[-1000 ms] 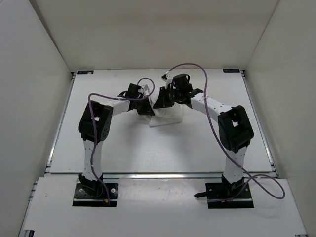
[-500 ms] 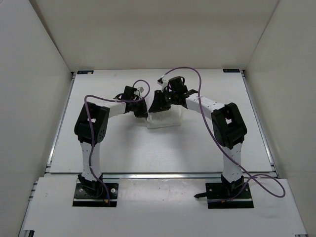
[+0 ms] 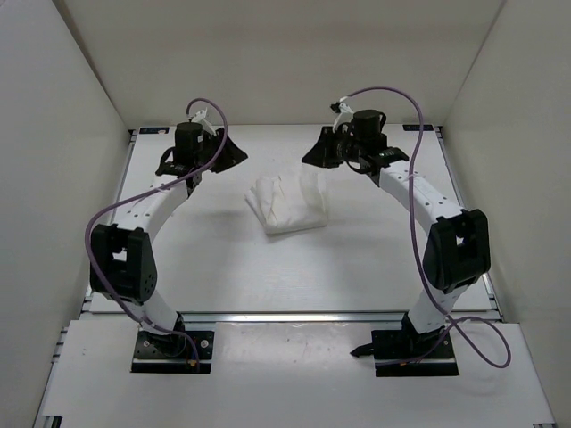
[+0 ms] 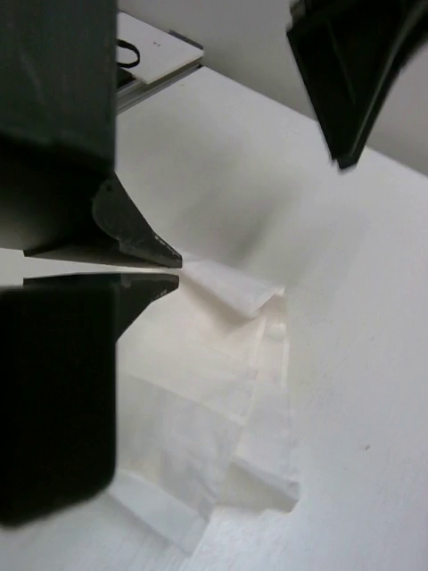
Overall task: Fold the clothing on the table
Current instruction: Fold the skirt
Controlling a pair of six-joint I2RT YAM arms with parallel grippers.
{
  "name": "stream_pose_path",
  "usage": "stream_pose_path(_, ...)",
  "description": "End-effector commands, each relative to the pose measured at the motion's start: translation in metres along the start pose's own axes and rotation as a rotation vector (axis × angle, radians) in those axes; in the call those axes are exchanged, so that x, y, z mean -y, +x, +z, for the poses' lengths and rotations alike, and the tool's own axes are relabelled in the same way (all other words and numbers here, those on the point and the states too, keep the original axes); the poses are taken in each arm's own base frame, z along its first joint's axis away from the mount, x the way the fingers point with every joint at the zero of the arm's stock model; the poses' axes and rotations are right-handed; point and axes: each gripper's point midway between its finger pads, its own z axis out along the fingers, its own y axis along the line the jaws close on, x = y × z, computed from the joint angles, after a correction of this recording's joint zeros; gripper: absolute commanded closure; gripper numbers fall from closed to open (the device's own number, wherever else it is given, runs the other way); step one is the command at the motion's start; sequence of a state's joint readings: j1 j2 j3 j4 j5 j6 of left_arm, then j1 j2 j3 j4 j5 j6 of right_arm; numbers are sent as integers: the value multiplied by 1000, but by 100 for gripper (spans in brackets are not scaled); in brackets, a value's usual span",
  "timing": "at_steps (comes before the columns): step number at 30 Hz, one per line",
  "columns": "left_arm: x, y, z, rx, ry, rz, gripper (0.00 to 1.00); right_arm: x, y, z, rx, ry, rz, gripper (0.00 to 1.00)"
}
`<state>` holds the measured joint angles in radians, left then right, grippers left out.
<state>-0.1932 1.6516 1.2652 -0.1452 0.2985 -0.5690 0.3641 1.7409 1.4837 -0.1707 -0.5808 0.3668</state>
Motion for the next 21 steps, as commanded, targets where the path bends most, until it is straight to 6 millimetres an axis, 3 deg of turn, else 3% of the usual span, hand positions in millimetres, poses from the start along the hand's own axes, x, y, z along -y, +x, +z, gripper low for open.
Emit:
stream_pose_path(1,48,-5,-11,47,89,75,52,48,47,4,-89,113,75,98)
stream_pose_path(2,50,-1,-6,46,94,91,59,56,56,5,-104,121,91,100)
stream_pose_path(4,68,26,3,-11,120,117,75,71,66,6,-123,141,107,100)
stream_pose_path(6,71,49,18,-55,112,149,96,78,74,11,-143,148,111,100)
stream_pose_path(7,80,59,20,-58,111,176,99,81,79,14,-157,151,110,99)
stream_pose_path(10,69,100,42,-127,70,213,100,92,86,22,-177,146,123,100)
stream_pose_path(13,49,111,59,-155,7,197,100,104,95,33,-203,136,152,100)
stream_pose_path(15,25,113,66,-170,-69,202,100,112,93,37,-208,137,164,99)
stream_pose_path(21,-35,93,77,-181,-172,126,100,146,106,38,-237,163,203,100)
